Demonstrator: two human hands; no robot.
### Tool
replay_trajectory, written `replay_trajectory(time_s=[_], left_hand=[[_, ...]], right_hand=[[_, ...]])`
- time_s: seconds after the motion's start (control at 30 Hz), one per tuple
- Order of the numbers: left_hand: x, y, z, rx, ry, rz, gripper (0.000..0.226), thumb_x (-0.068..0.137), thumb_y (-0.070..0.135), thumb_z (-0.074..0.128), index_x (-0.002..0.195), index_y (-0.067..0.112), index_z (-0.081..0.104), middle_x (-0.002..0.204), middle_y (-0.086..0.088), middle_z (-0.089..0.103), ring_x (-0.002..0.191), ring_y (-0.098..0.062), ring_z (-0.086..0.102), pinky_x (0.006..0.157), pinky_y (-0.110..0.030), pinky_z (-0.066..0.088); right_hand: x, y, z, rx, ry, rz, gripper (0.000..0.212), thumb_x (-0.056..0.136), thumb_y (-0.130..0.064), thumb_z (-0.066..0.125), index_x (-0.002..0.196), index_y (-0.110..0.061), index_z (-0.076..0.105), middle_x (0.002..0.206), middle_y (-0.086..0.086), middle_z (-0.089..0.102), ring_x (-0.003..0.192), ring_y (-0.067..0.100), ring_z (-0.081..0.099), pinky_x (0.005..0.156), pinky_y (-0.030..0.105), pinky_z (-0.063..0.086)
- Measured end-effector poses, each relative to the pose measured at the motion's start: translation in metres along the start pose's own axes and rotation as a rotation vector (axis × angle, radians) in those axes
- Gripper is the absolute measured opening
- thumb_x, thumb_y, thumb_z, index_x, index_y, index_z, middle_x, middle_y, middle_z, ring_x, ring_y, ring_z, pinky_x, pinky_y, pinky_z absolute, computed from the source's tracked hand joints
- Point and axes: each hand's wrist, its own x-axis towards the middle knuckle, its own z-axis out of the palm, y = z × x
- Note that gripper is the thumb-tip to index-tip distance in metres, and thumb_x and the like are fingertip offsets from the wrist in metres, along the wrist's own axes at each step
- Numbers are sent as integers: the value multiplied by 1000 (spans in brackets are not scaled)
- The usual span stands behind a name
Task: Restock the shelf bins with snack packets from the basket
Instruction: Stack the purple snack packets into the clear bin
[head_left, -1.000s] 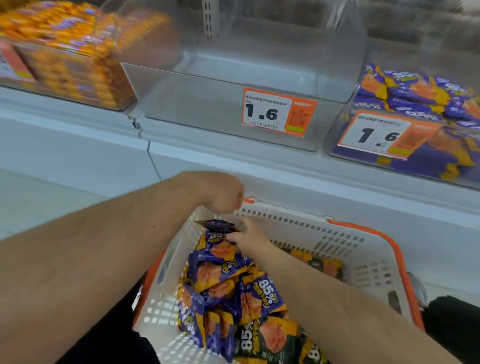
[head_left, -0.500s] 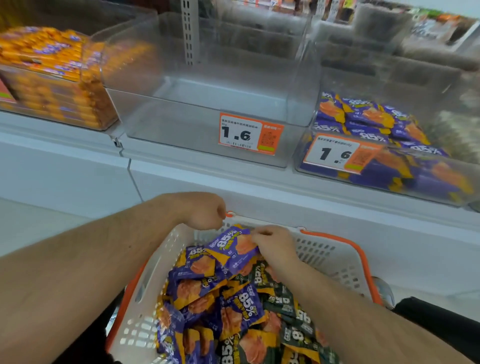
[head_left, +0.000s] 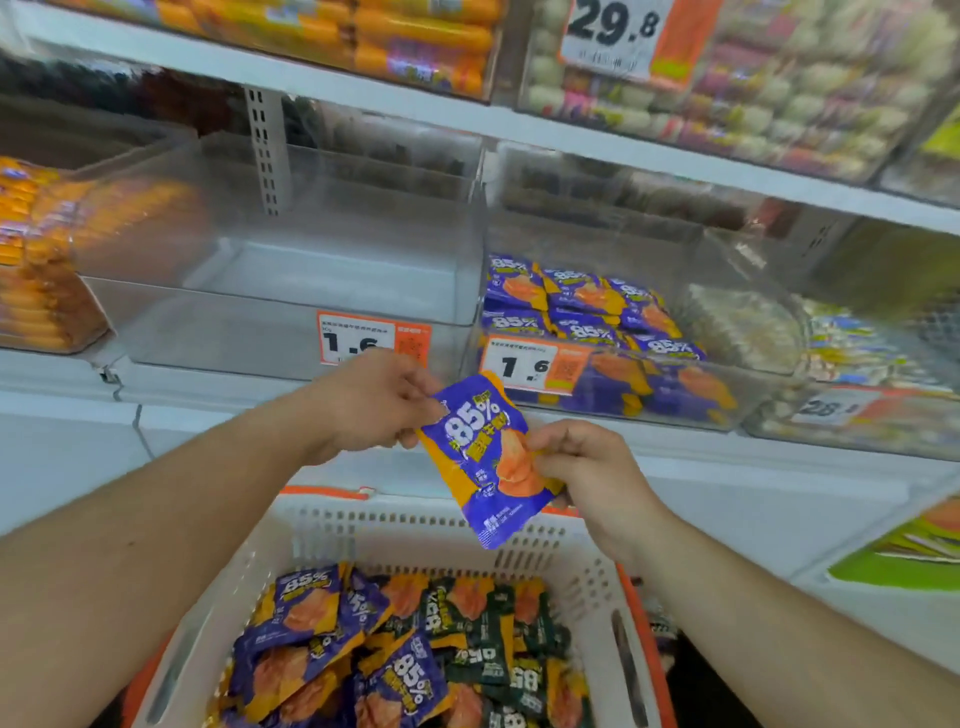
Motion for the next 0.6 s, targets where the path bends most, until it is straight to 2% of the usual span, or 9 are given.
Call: replay_trajectory(time_s=[0.07,0.13,0.23,0.27,0.33,0.4,0.47,0.53,0.6], left_hand=[[3,17,5,-108,147,113,8,92,9,64,90,15,59,67,1,65,44,-8,54,42,-18,39],[8,32,12,-233,299,228,8,94,10,59,90,17,59,59,6,63,41,-4,54,41,-15,39],[20,45,23,-250,393,416,6,95,29,55,100,31,58,75,13,67,59,-2,61,58,-22,48],[24,47,26,-205,385,479,17,90,38,53,106,35,56,84,16,67,68,-5,61,65,-26,50],[30,47,29,41,403,607,42,84,44,47,124,32,54,110,15,66,91,-8,61,81,-28,49],[41,42,32,406,491,690,65,83,45,47,140,13,47,138,-6,53,121,-25,53,101,-42,44],[48,38,37,652,494,566,80,84,46,55,151,11,29,156,-13,27,136,-35,38,108,-51,34],[54,31,46,826,453,410,91,82,46,66,153,13,21,162,-12,5,135,-35,37,107,-49,30],[57,25,52,939,480,393,92,69,41,77,145,7,38,161,-18,11,119,-38,51,96,-48,40]], right_hand=[[-3,-10,-8,53,-7,-15,34,82,21,48,80,-9,64,66,4,68,55,20,59,42,22,34],[-2,-20,-14,160,-1,-33,34,84,19,47,88,-9,65,73,5,70,59,17,63,44,22,34],[4,-45,-23,336,84,-98,35,87,18,44,96,-9,64,76,1,72,62,14,64,46,21,38],[6,-55,-28,373,123,-133,35,88,18,43,96,-9,64,77,1,72,62,14,64,45,20,40],[13,-75,-40,386,205,-197,36,88,18,41,94,-10,63,87,6,71,68,18,64,44,19,42],[31,-91,-57,353,319,-223,36,89,17,40,93,-11,63,89,11,69,63,20,61,42,19,44],[53,-103,-71,213,471,-195,35,90,14,41,97,-12,64,88,10,67,56,17,54,40,18,41],[82,-108,-86,148,608,-175,34,91,9,42,107,-9,65,85,8,65,52,14,49,38,15,37],[112,-113,-100,121,678,-158,30,93,2,45,117,-6,62,88,6,63,58,13,54,40,13,40]])
